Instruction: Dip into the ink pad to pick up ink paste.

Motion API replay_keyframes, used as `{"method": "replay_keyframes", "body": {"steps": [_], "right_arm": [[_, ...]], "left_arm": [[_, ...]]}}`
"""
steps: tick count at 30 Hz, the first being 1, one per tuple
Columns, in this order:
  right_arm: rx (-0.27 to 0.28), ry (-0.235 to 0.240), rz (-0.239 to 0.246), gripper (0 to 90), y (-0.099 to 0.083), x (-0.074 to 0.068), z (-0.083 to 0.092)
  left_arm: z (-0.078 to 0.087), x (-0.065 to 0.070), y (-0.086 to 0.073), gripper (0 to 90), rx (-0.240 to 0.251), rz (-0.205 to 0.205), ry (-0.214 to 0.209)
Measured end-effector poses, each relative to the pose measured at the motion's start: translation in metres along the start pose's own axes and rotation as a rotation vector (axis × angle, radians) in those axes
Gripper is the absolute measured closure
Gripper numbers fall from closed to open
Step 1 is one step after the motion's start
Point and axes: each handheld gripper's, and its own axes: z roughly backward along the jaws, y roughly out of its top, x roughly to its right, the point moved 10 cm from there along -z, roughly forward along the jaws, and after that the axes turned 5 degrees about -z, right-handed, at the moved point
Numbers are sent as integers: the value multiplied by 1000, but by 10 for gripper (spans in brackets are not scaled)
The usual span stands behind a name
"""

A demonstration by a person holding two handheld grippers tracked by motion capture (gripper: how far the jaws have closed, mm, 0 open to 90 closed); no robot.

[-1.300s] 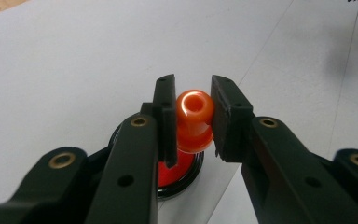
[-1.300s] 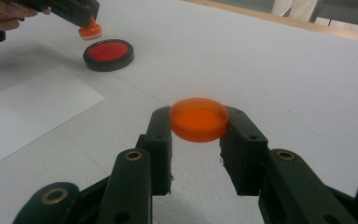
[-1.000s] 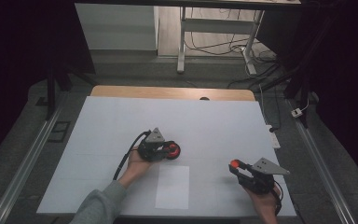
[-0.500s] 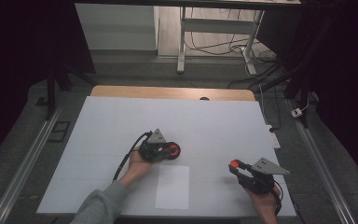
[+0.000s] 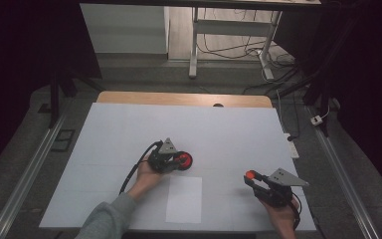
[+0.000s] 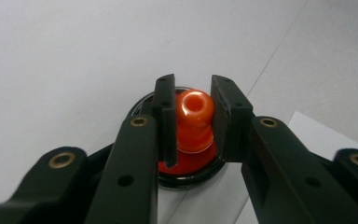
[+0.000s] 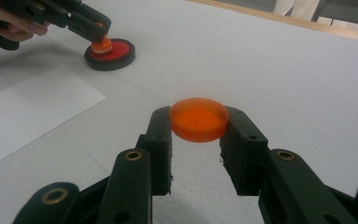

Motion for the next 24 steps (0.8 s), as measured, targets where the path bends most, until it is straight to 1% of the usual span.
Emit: {"method": "replay_keyframes", "body": {"steps": [1, 5, 10, 15, 20, 24], "right_arm": [[0, 0, 0, 644, 0, 0, 0], [1, 0, 0, 644, 0, 0, 0], [0, 0, 0, 644, 0, 0, 1], [0, -1, 0, 644, 0, 0, 1], [2, -2, 1, 644, 0, -1, 1], [3, -1, -2, 644, 0, -1, 1]], "left_arm": [[0, 0, 0, 727, 8, -2, 5], [1, 0, -2, 728, 20, 5, 4], [1, 2, -3, 729, 29, -22, 29], [1, 2, -4, 730, 37, -18, 32], [1, 3, -5, 732, 33, -25, 43], [1, 2, -5, 732, 36, -17, 36]]}}
